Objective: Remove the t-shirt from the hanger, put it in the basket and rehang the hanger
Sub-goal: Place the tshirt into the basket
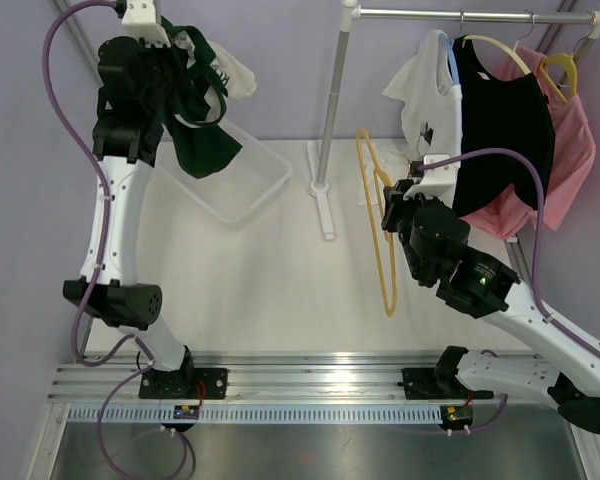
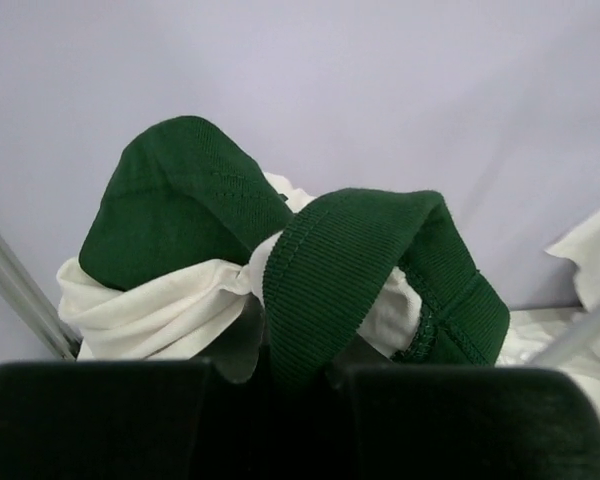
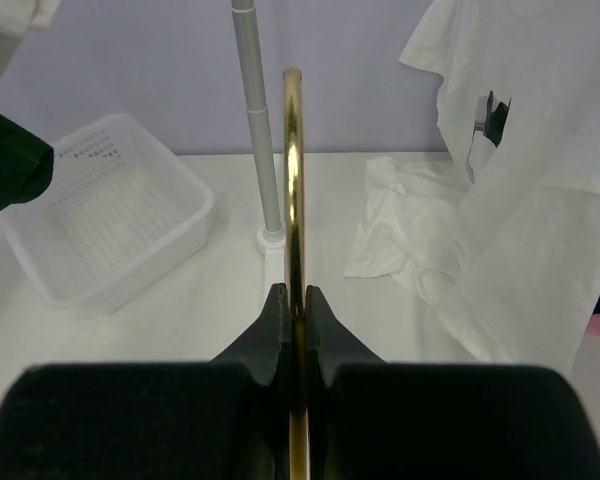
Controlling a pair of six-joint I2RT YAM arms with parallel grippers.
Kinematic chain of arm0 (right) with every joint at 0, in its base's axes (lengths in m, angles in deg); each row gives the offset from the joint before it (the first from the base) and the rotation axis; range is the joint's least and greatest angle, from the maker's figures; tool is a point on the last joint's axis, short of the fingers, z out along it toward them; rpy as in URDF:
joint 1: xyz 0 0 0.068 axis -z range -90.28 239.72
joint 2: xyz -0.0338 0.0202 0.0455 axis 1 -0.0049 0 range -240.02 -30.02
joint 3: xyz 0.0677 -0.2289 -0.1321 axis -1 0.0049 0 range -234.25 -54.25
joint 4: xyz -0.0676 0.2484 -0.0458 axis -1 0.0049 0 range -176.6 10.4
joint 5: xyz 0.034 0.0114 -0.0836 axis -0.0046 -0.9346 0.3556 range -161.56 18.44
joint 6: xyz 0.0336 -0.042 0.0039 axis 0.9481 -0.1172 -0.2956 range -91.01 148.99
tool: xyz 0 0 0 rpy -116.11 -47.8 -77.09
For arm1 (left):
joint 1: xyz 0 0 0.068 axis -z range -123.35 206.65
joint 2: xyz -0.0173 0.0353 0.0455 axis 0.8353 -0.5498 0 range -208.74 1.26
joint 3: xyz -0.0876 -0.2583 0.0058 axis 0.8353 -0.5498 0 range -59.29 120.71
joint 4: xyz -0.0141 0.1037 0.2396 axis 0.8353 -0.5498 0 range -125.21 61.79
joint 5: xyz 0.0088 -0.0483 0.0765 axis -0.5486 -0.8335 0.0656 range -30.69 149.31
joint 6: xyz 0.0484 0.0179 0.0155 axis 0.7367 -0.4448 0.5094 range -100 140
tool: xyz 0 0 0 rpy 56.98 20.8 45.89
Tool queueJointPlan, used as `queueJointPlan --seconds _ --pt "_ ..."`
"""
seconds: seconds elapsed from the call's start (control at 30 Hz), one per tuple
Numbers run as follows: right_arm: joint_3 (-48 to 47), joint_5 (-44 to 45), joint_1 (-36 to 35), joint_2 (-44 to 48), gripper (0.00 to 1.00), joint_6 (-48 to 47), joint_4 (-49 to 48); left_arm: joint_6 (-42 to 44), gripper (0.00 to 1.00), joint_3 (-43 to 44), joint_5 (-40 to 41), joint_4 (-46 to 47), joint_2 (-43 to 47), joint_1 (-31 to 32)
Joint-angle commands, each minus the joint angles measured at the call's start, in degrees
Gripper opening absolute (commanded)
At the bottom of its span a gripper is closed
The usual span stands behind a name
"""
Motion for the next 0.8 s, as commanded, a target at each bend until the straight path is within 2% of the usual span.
queueJointPlan --seconds 0.0,0.27,0.5,0.63,0.7,0.77 --pt "-2.3 0.2 0.1 1.7 0.0 -0.4 -4.1 -0.4 0.0 5.0 3.8 4.5 -5.0 -0.9" --pt "-1.2 0.2 0.1 3.8 0.0 -0.1 -4.2 -2.6 0.0 -8.1 6.4 8.4 -6.6 -1.1" --pt "-1.0 0.2 0.1 4.3 0.0 0.0 -3.6 -3.6 0.0 -21.2 4.4 11.5 -6.8 -1.2" --pt "-0.8 0.1 0.1 4.9 0.0 0.0 -3.7 -2.9 0.0 -20.7 8.9 12.2 -10.4 -1.7" --pt "-0.7 0.2 0.1 5.0 0.0 -0.1 -3.8 -3.0 0.0 -16.4 9.0 8.4 -15.7 -2.8" --pt "-0.6 0.2 0.1 5.2 0.0 0.1 -3.6 -3.0 0.0 -8.2 7.3 1.6 -22.2 -3.4"
